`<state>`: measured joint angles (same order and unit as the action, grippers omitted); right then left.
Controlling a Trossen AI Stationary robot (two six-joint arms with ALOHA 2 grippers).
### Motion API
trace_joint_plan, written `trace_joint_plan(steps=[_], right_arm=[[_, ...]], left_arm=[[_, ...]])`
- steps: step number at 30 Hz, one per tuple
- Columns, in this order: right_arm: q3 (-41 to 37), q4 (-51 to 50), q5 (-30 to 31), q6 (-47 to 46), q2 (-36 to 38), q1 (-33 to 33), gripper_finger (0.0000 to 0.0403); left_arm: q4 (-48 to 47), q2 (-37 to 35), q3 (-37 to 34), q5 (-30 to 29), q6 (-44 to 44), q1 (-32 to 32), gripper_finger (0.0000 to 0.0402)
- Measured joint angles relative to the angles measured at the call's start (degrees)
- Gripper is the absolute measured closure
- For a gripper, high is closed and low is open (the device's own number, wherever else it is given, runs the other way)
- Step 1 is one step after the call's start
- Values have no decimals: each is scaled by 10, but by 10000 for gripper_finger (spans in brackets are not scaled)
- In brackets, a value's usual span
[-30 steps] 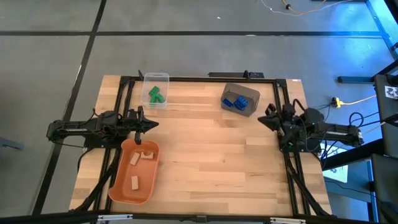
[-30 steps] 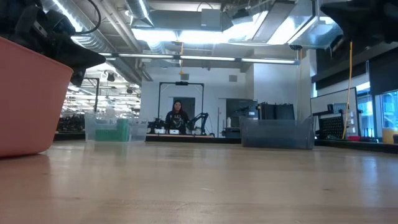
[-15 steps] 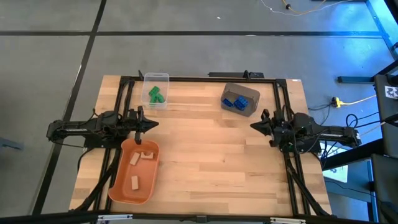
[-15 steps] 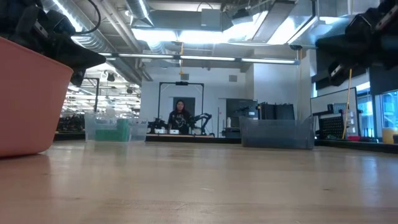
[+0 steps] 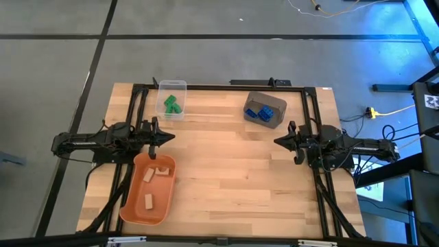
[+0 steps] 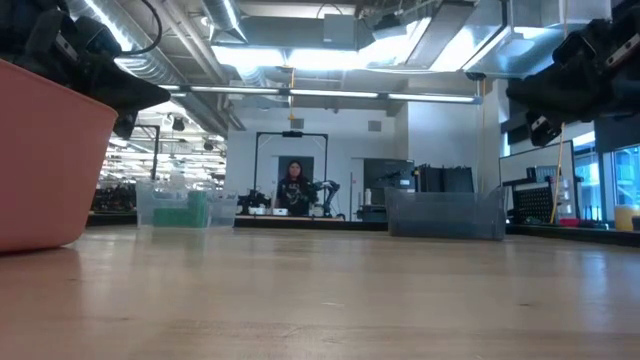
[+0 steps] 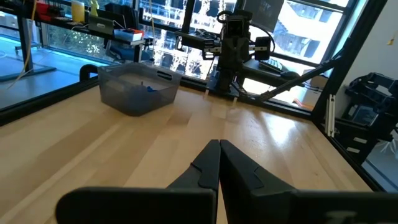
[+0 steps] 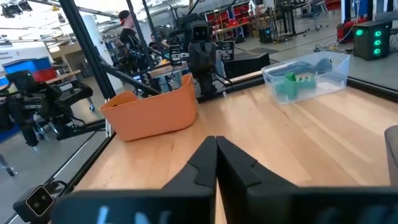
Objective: Sort & place blocks by color
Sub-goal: Return to Home Position
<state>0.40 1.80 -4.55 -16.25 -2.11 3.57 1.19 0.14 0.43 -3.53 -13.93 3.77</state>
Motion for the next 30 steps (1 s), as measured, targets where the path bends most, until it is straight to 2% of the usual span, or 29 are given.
trace_joint_plan(steps=[30], right_arm=[[1, 0, 0, 1, 0, 0, 384]], left_arm=[[0, 0, 0, 0, 0, 0, 401]])
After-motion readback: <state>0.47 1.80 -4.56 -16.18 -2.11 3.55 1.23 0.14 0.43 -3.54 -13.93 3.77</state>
